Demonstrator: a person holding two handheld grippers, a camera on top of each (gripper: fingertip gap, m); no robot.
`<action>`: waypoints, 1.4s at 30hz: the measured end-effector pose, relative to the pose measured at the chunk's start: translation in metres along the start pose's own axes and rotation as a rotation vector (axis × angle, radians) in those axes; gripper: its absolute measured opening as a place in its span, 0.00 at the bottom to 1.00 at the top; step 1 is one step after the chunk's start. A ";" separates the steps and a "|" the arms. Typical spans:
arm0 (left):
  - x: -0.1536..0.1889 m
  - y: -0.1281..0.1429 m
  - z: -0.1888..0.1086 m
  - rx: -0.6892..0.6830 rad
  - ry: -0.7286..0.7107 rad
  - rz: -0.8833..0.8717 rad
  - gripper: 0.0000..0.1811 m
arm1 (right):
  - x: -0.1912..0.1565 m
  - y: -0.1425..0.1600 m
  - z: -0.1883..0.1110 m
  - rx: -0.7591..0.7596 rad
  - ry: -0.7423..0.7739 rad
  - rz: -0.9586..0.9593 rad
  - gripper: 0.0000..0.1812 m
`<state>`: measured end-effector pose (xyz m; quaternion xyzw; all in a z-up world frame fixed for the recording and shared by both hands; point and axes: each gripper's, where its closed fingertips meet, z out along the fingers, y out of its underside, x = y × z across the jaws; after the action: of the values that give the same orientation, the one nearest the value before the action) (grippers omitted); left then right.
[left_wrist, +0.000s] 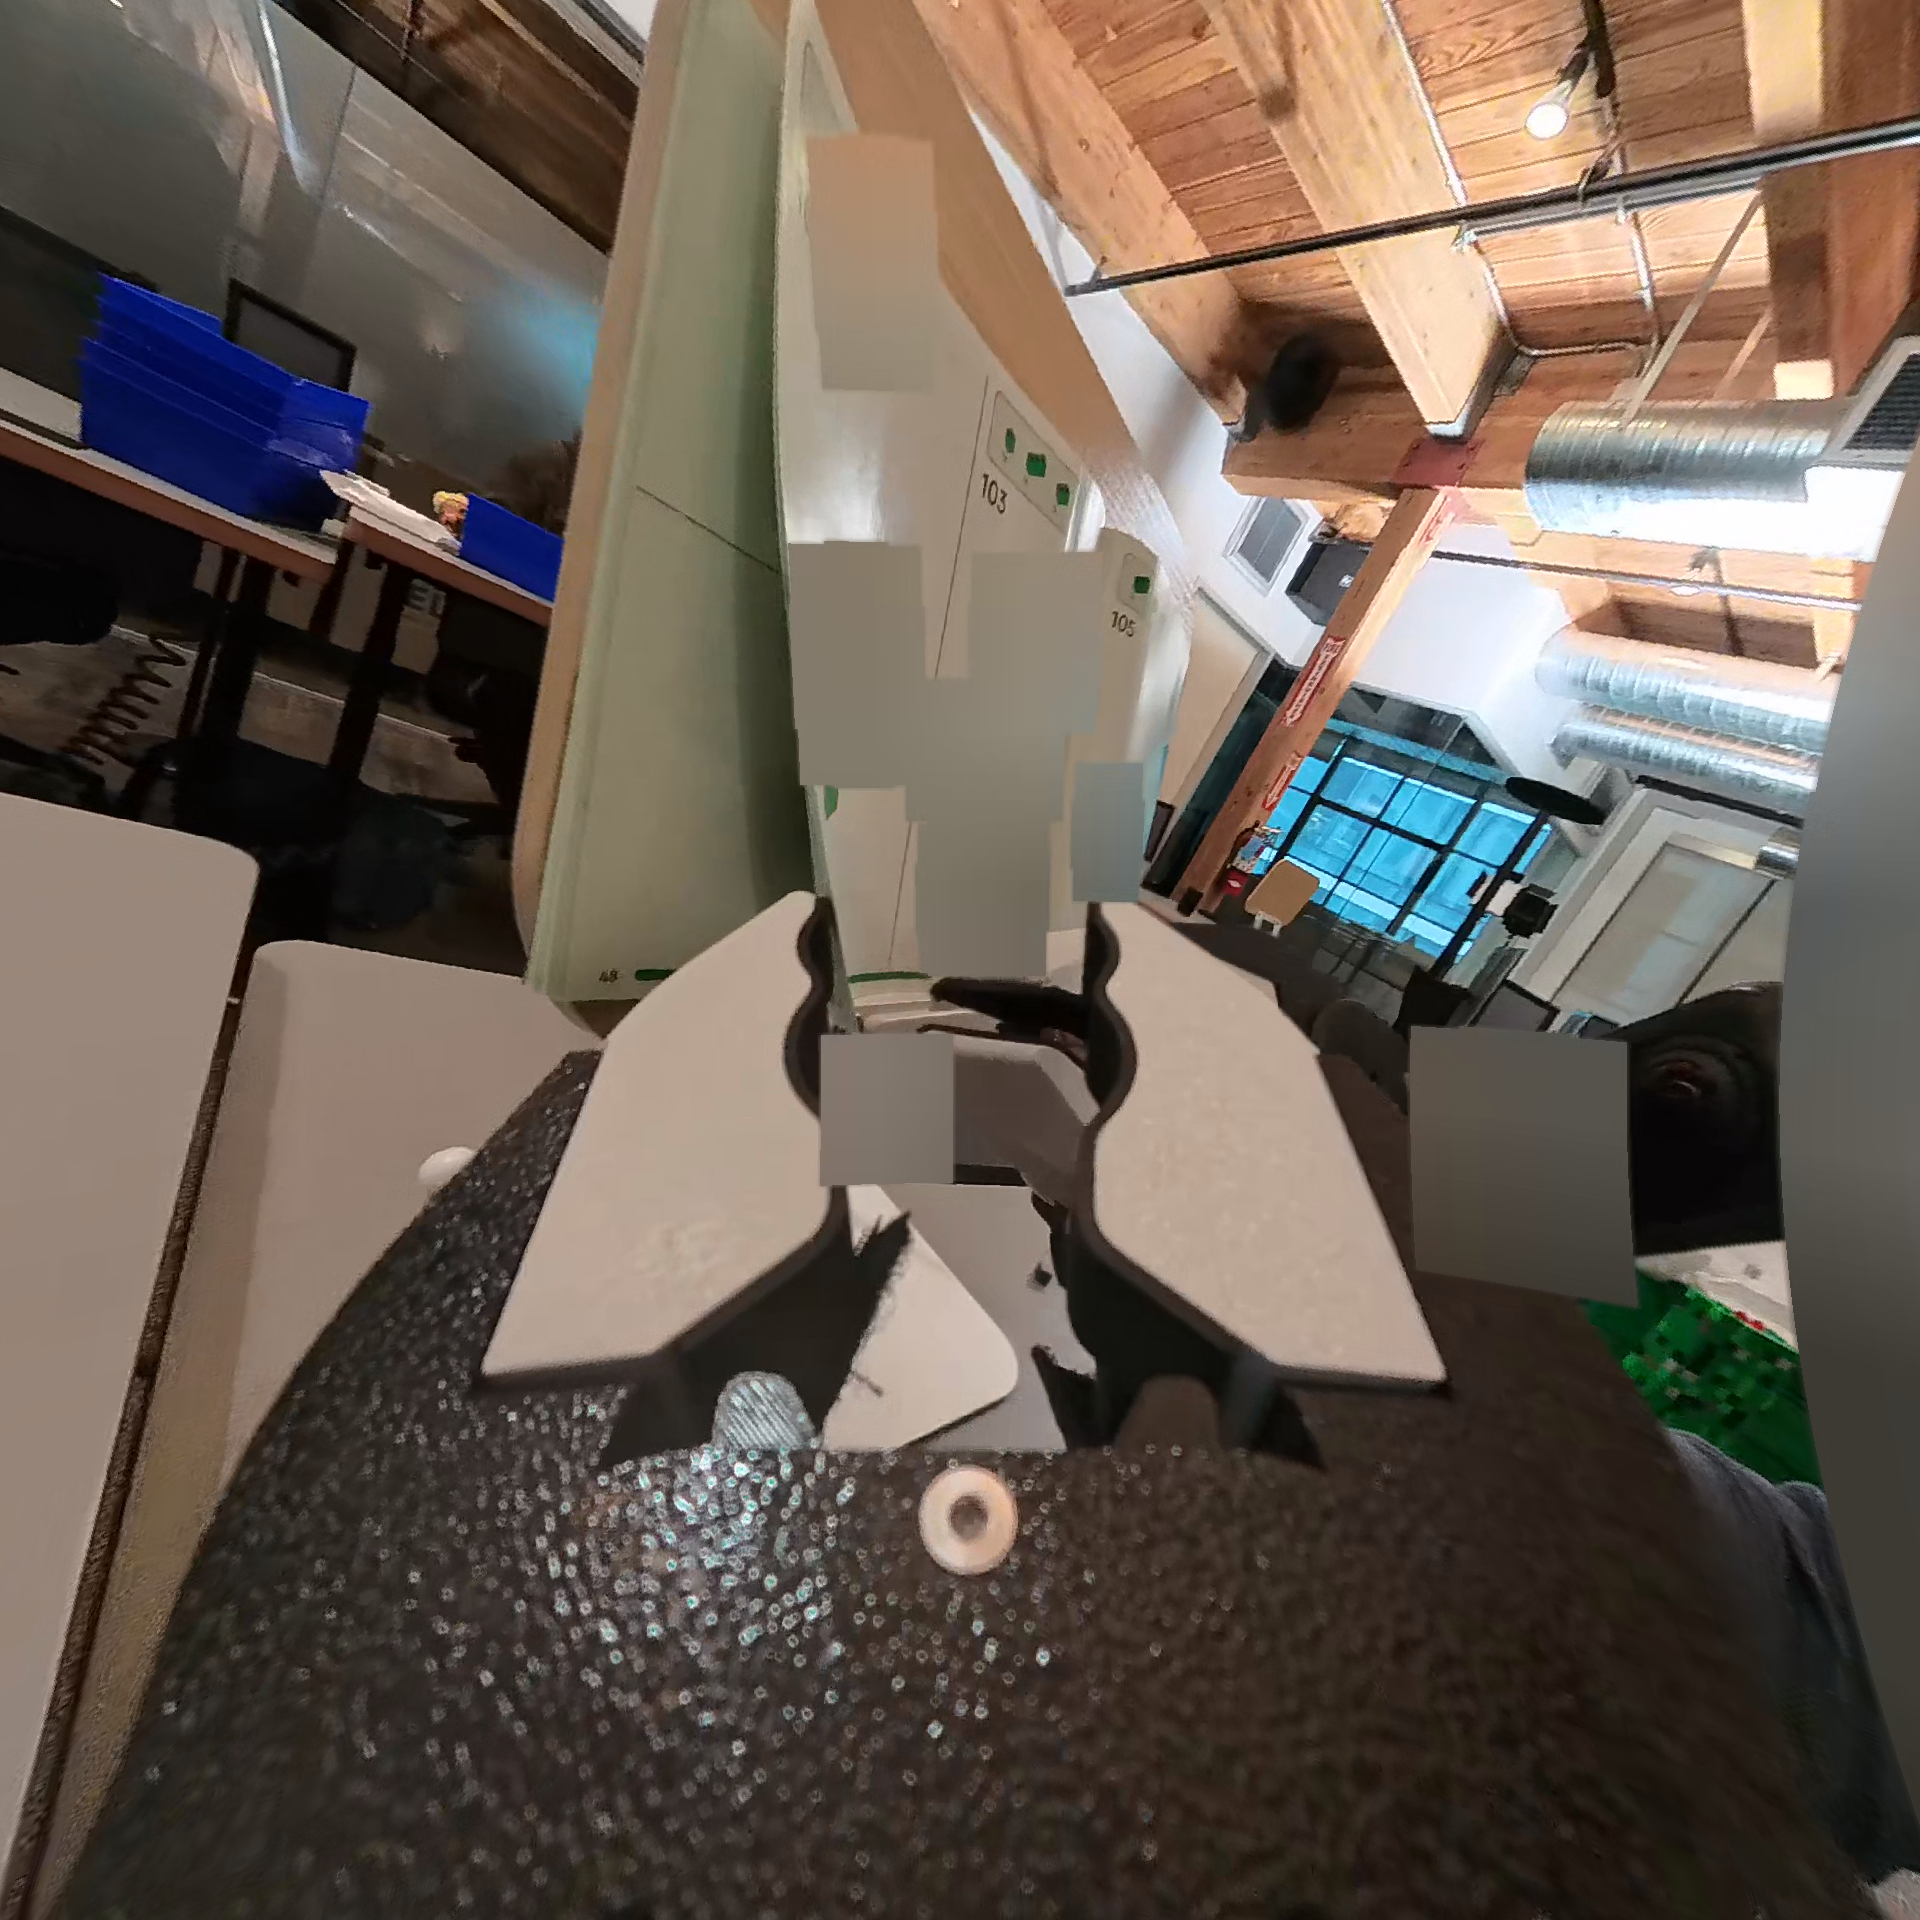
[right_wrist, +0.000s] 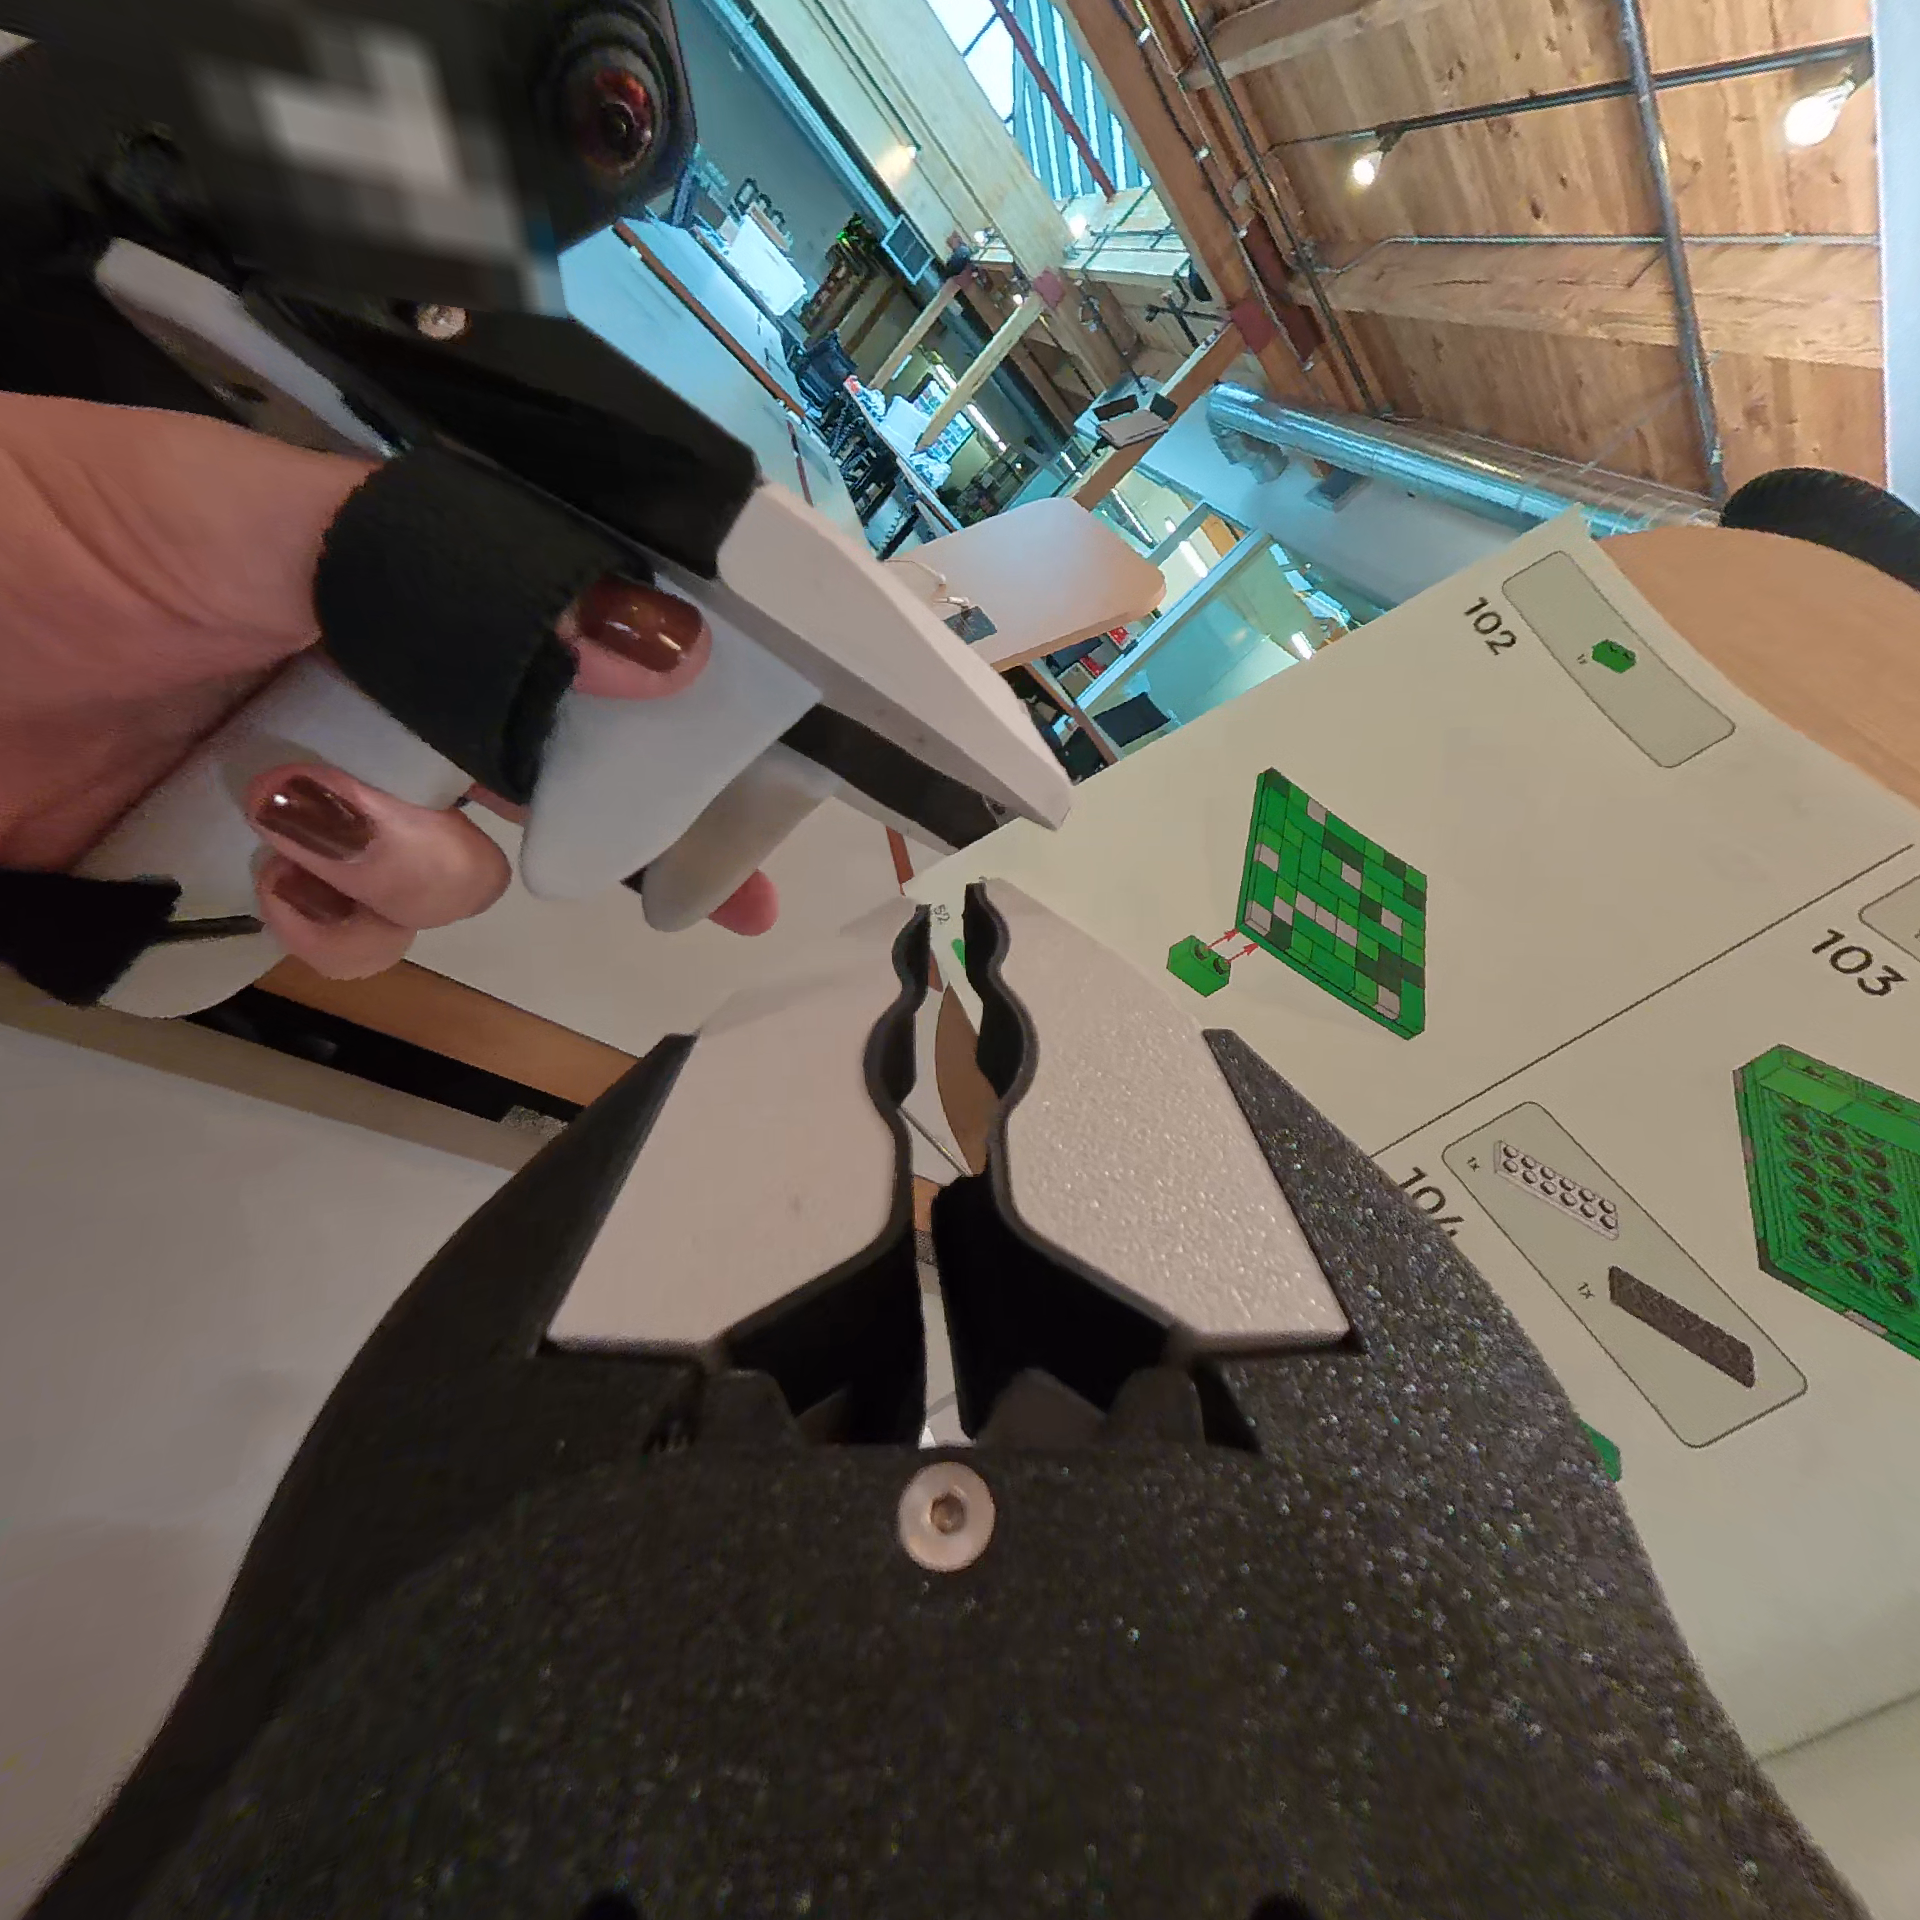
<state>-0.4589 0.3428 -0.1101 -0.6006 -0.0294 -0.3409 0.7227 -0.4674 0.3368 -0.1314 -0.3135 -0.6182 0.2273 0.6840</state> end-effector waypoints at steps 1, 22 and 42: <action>0.000 0.000 0.000 0.004 0.010 -0.011 0.25 | 0.000 0.000 0.000 -0.002 -0.006 -0.003 0.04; 0.001 -0.010 -0.006 0.146 0.217 -0.298 0.25 | 0.000 0.007 0.002 -0.070 -0.032 -0.052 0.06; 0.001 -0.011 -0.008 0.140 0.233 -0.325 0.26 | -0.003 0.004 0.013 -0.146 -0.052 -0.178 0.00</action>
<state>-0.4669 0.3349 -0.1028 -0.4926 -0.0657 -0.5174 0.6967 -0.4802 0.3396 -0.1357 -0.3003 -0.6760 0.1279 0.6607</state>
